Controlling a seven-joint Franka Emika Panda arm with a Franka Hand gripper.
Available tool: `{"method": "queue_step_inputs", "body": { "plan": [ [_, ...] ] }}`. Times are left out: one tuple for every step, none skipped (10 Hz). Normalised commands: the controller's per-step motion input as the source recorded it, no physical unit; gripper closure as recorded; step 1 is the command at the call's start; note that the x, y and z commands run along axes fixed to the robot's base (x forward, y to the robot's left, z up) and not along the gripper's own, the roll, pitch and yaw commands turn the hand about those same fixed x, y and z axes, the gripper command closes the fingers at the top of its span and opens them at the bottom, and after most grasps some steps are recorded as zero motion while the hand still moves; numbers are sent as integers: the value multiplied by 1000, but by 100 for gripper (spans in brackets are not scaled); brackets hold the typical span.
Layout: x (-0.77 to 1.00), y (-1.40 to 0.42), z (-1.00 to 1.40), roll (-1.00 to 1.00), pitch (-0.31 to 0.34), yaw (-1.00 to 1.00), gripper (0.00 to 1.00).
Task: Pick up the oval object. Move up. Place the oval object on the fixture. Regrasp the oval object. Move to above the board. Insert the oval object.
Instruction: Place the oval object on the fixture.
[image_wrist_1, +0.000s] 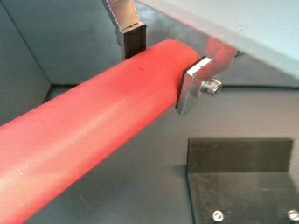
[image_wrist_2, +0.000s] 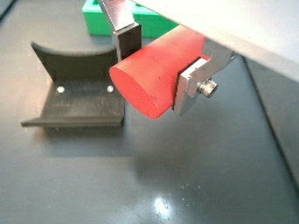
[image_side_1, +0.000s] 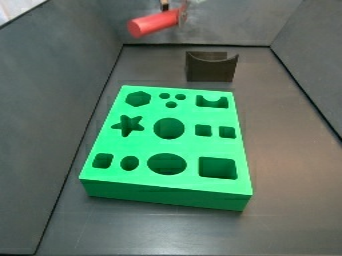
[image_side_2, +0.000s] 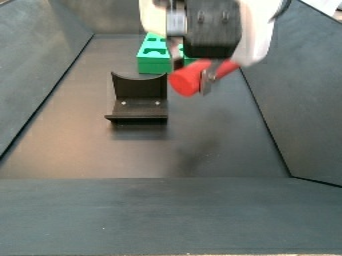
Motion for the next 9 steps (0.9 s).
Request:
{"method": "queue_step_inputs", "body": {
  "plan": [
    [-32,-1,989,77,52,-16,100],
    [-24,1,780,87,57,-8,100],
    [-18,0,622,91,66,-1,100],
    [-9,1,410,98,78,7,100],
    [-2,2,306,100,83,12,100],
    [510,-1000,170,-120,-112,1000,100],
    [519,-1000,117,-124,-114,1000,100],
    [524,-1000,103,-135,-112,1000,100],
    [530,-1000,100,-142,-110,1000,100]
  ]
}}
